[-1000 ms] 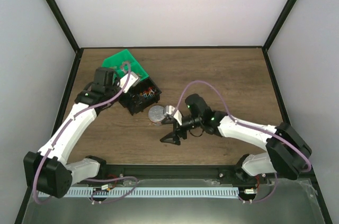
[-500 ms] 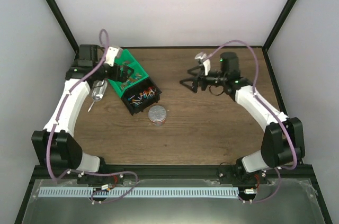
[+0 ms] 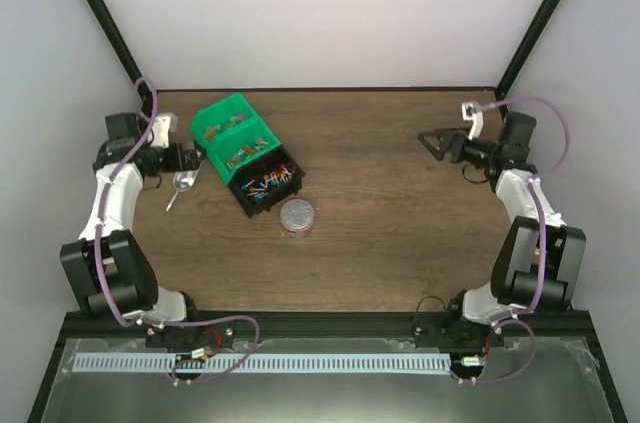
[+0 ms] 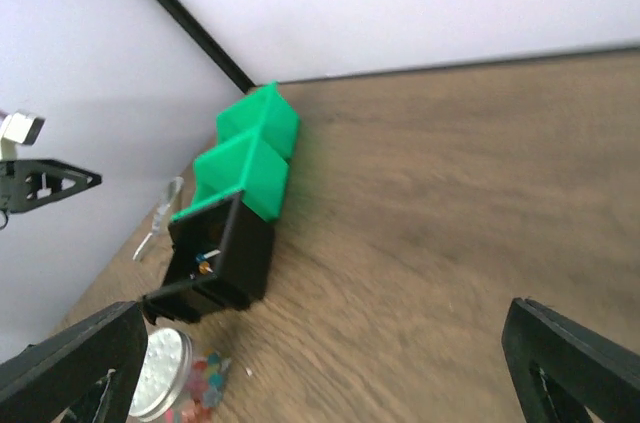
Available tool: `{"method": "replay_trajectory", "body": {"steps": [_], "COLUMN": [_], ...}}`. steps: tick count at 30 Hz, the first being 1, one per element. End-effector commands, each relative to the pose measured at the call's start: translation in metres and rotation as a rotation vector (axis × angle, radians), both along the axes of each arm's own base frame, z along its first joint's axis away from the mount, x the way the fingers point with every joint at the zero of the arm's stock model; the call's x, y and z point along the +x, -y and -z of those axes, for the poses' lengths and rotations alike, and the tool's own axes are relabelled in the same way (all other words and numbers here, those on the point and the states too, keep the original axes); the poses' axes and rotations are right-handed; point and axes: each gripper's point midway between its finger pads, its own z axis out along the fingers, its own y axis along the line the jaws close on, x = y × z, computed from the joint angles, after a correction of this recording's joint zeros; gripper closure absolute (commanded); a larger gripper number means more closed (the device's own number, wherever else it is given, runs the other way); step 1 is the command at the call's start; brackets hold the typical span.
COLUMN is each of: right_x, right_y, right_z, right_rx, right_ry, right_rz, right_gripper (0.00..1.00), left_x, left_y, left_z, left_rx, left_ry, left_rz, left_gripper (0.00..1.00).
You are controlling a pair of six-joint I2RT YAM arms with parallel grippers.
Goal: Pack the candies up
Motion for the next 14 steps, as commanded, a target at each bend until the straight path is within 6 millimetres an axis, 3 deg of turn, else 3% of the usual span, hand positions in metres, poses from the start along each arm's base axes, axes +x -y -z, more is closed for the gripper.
{"method": "replay_trajectory", "body": {"steps": [1,5,14], "right_x": [-0.018,-0.016,-0.015], "right_y": [0.01,0.015,0.017], "right_z": [0.032,0.03,0.035], "right_rx": [0.07,0.052,0.039], "right_ry": [-0.092,-0.084,-0.074], "right_rz": [0.009,0.031,0.054], "right_gripper": [0.0,0.0,0.0], "left_x": [-0.017,-0.026,-0.023], "left_y": [-0.005,-0.005,-0.011], "left_z": [0.006,0.01,0.015], "left_rx": [0.07,0.082,0.106], "left_ry": [0.051,0.076,0.071], "left_rz": [-0.02,-0.043,-0.071], "left_gripper": [0.0,0.0,0.0]}}
